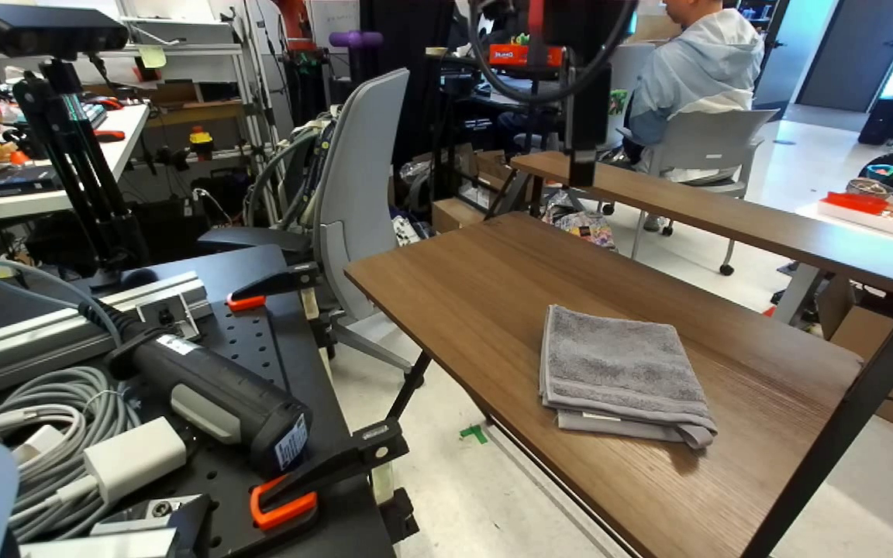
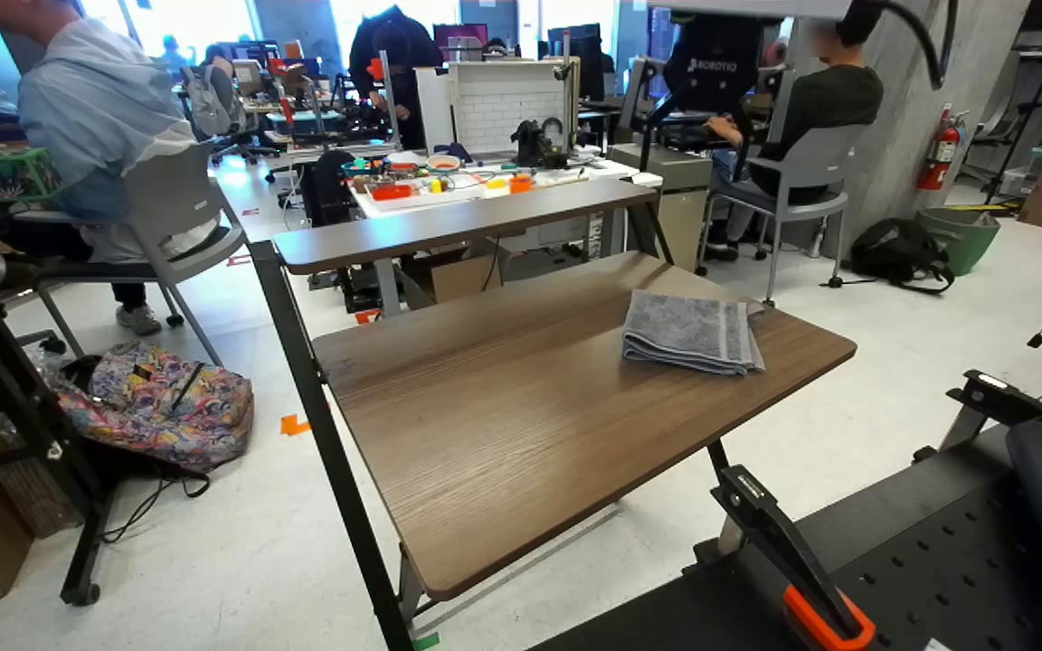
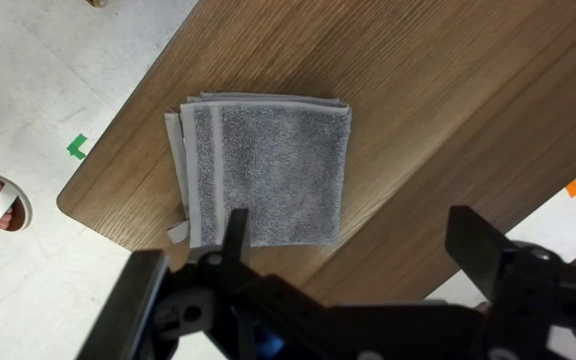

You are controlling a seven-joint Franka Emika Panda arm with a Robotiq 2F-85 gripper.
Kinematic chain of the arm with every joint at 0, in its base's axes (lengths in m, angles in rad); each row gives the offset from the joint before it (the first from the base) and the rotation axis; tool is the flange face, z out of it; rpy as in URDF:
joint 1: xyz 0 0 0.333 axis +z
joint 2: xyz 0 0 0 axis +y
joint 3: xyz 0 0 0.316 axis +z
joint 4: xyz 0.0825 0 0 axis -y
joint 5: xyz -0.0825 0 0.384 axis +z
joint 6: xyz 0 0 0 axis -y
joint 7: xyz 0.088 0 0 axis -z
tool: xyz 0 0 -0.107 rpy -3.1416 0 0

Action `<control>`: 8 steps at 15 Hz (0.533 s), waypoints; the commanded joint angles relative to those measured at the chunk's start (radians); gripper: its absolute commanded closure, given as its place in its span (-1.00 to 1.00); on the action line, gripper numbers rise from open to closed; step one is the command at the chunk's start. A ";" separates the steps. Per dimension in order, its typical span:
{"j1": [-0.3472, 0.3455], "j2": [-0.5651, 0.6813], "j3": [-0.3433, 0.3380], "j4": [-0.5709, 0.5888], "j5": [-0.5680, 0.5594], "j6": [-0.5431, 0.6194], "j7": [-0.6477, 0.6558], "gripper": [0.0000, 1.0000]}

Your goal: Move the cloth

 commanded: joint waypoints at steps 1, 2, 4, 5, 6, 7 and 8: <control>0.021 0.191 -0.057 0.203 0.035 -0.043 -0.030 -1.00; 0.018 0.239 -0.068 0.251 0.045 -0.053 -0.038 -1.00; 0.011 0.325 -0.085 0.342 0.061 -0.073 -0.047 -1.00; 0.001 0.368 -0.085 0.387 0.079 -0.077 -0.061 -1.00; -0.003 0.408 -0.090 0.429 0.092 -0.089 -0.067 -1.00; -0.007 0.448 -0.094 0.476 0.109 -0.112 -0.073 -1.00; -0.012 0.485 -0.097 0.520 0.122 -0.141 -0.079 -1.00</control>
